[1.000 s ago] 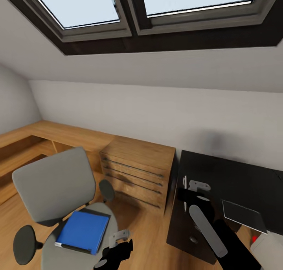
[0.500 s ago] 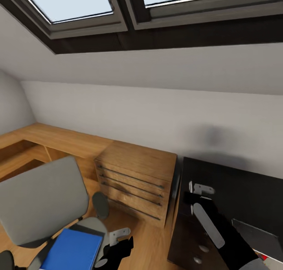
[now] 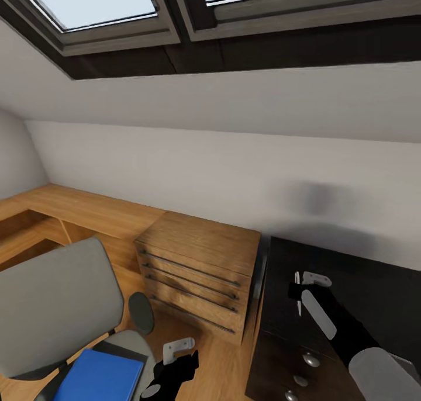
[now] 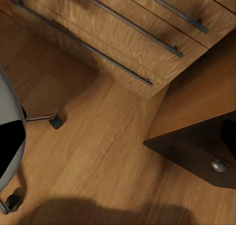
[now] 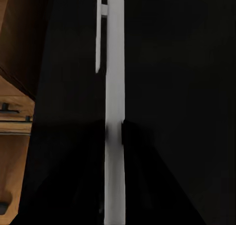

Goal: In the bedroom, organize the workspace by keeping the computer under the desk, ensuring the monitor is on the desk, placing the keyboard on the desk next to the monitor, placing the mouse on the desk next to the keyboard, moving the folder from the swivel chair onto the desk next to the mouse, stacking the notebook on top of the folder with the pen on top of the notebook, and positioning the swivel chair next to the desk.

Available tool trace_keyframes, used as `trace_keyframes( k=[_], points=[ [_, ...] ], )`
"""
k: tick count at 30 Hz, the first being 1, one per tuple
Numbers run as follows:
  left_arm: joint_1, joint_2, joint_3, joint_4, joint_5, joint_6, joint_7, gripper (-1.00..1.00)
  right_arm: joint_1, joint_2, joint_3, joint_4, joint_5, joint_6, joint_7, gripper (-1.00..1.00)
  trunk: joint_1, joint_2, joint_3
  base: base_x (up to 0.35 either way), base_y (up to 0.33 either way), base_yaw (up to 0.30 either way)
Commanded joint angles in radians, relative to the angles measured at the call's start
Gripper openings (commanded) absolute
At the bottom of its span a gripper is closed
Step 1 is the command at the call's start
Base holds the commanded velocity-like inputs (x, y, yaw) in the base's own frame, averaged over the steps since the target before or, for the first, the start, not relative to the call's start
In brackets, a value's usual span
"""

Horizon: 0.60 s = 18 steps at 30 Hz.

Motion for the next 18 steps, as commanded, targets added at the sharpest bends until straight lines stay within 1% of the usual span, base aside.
trace_keyframes(
  k=[1,3,4,5,7,9,10,11,12,14,15,18],
  points=[
    [-0.001,0.001,-0.002,-0.002,0.003,0.004,0.007,1.00,-0.009,-0.002,0.005,0.019,-0.003,-0.009,0.002,-1.00,0.000,-0.002,-0.002,0.002,-0.002,0.000],
    [-0.001,0.000,-0.004,-0.004,0.003,0.004,0.006,1.00,-0.040,-0.003,0.004,0.108,0.036,-0.061,0.058,-1.00,0.000,-0.002,-0.002,0.001,-0.001,0.000],
    [-0.001,0.000,-0.005,-0.006,0.004,0.004,0.005,1.00,-0.065,-0.003,0.004,0.183,0.057,-0.106,0.093,-1.00,0.000,-0.002,-0.002,0.000,0.000,0.000],
    [-0.001,-0.001,-0.007,-0.008,0.004,0.004,0.005,1.00,-0.136,-0.001,0.005,0.384,0.088,-0.213,0.166,-1.00,0.000,-0.002,-0.002,0.000,0.000,0.000],
    [-0.001,-0.001,-0.007,-0.009,0.004,0.004,0.004,1.00,-0.170,0.001,0.006,0.468,0.095,-0.251,0.197,-1.00,0.000,-0.002,-0.002,0.000,0.000,0.000],
    [0.000,0.000,-0.008,-0.054,0.009,0.006,0.004,1.00,-0.185,0.001,0.006,0.511,0.097,-0.270,0.213,-1.00,0.000,-0.002,-0.002,0.000,0.000,0.000],
    [0.000,0.000,-0.008,-0.066,0.010,0.007,0.004,1.00,-0.187,0.001,0.007,0.517,0.098,-0.272,0.215,-1.00,0.004,-0.009,-0.005,0.000,0.000,0.000],
    [0.005,0.001,-0.008,-0.101,0.012,0.007,0.006,1.00,-0.191,0.002,0.007,0.529,0.097,-0.276,0.221,-1.00,0.008,-0.016,-0.008,0.000,0.000,0.000],
    [0.019,0.001,-0.008,-0.129,0.013,0.008,0.016,1.00,-0.193,0.003,0.007,0.536,0.095,-0.276,0.223,-1.00,0.012,-0.023,-0.011,0.000,0.000,0.000],
    [0.030,0.001,-0.008,-0.151,0.013,0.008,0.041,1.00,-0.194,0.004,0.007,0.539,0.091,-0.272,0.224,-1.00,0.020,-0.037,-0.018,0.000,0.000,0.000],
    [0.039,0.001,-0.009,-0.176,0.014,0.009,0.082,1.00,-0.195,0.004,0.006,0.544,0.084,-0.254,0.224,-1.00,0.023,-0.044,-0.021,0.000,0.000,0.000],
    [0.041,0.001,-0.012,-0.182,0.014,0.009,0.093,1.00,-0.195,0.006,0.004,0.559,0.068,-0.239,0.224,-1.00,0.035,-0.065,-0.030,0.000,0.000,0.000]
  ],
)
